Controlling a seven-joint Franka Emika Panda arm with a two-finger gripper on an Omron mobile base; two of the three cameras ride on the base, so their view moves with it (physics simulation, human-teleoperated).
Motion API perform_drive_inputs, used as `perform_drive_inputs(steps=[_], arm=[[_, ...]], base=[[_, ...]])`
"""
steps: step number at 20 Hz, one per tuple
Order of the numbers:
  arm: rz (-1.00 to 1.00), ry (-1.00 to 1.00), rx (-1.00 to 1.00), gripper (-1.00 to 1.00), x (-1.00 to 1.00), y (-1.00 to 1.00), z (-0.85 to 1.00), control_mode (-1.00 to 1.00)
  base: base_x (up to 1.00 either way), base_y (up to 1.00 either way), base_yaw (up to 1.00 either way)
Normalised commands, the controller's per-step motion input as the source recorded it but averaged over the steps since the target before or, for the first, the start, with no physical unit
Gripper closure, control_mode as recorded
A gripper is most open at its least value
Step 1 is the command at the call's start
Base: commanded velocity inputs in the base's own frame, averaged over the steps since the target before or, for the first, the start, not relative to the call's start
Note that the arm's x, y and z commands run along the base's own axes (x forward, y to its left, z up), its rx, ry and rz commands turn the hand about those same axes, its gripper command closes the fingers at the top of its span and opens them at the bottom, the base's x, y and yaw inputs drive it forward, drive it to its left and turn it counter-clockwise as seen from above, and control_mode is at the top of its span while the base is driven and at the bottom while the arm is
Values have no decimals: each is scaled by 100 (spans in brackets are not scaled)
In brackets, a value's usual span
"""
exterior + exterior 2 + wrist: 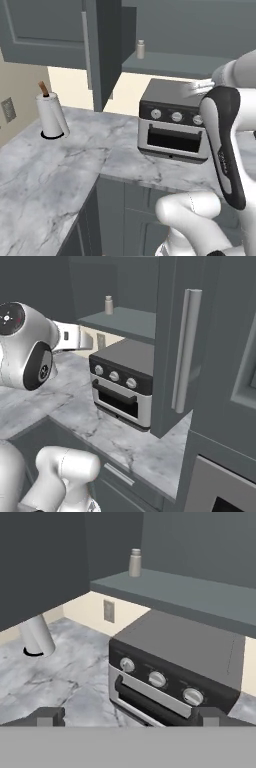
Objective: Take 2 condiments from the cabinet and move them on the counter near the stove.Make sure the condiments are lined up with each other, next to each other.
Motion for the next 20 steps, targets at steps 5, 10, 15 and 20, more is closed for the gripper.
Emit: perform_drive_inputs(steps=[5,10,15,20], arm=[[0,0,0,-100,52,0,16,-100],[0,0,0,-100,57,0,5,-100],[0,0,1,-100,58,0,1,-100],[0,0,3,-100,49,0,3,-100]], base=[[0,0,0],[0,0,0],[0,0,0],[0,0,0]])
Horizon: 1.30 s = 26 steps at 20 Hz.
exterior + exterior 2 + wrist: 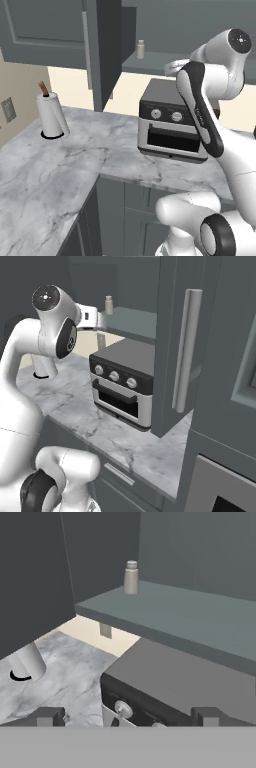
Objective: Take 2 condiments from the cabinet and move them on the counter near the stove.Make sure the condiments are lined up with each other, next to each other.
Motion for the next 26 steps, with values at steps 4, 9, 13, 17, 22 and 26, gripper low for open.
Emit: perform_drive_inputs(steps=[4,9,13,17,22,26], arm=[[0,1,6,-100,50,0,0,-100],[0,4,5,-100,47,-2,0,-100],[0,4,3,-100,47,0,0,-100],[0,0,0,-100,38,0,0,-100],[0,0,0,-100,28,0,-2,-100],[0,-8,0,-100,17,5,-1,-100]], base=[[0,0,0],[0,0,0],[0,0,0],[0,0,0],[0,0,0],[0,0,0]])
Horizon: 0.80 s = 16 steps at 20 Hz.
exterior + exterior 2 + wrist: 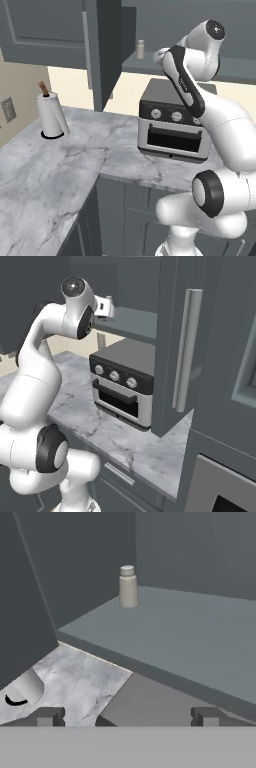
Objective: Take 2 condiments from the cabinet and move them on the counter near the stove.Make sure the condiments are lined up with each other, next to each other.
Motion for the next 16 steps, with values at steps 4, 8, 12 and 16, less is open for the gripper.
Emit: perform_drive_inputs(steps=[4,8,12,16], arm=[[0,-18,0,-100,11,19,0,-100],[0,-3,0,-100,28,11,0,-100],[0,0,2,-100,35,0,0,-100],[0,6,2,-100,43,0,0,-100]], base=[[0,0,0],[0,0,0],[0,0,0],[0,0,0]])
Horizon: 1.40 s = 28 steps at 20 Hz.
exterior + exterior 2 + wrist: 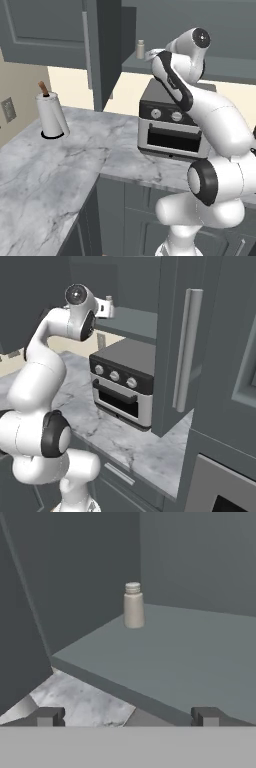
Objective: Take 2 condiments from the cabinet and move them on the counter near the stove.Make sure the condiments are lined up with each other, next to each other.
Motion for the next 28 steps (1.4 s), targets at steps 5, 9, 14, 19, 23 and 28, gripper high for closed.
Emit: perform_drive_inputs(steps=[5,9,14,19,23,28], arm=[[4,7,0,-100,44,1,0,-100],[5,2,0,-100,49,0,0,-100],[5,0,0,-100,47,0,0,-100],[3,0,0,-100,41,0,-1,-100],[1,0,0,-100,40,0,-4,-100],[0,0,0,-100,37,2,-6,-100]], base=[[0,0,0],[0,0,0],[0,0,0],[0,0,0],[0,0,0],[0,0,0]])
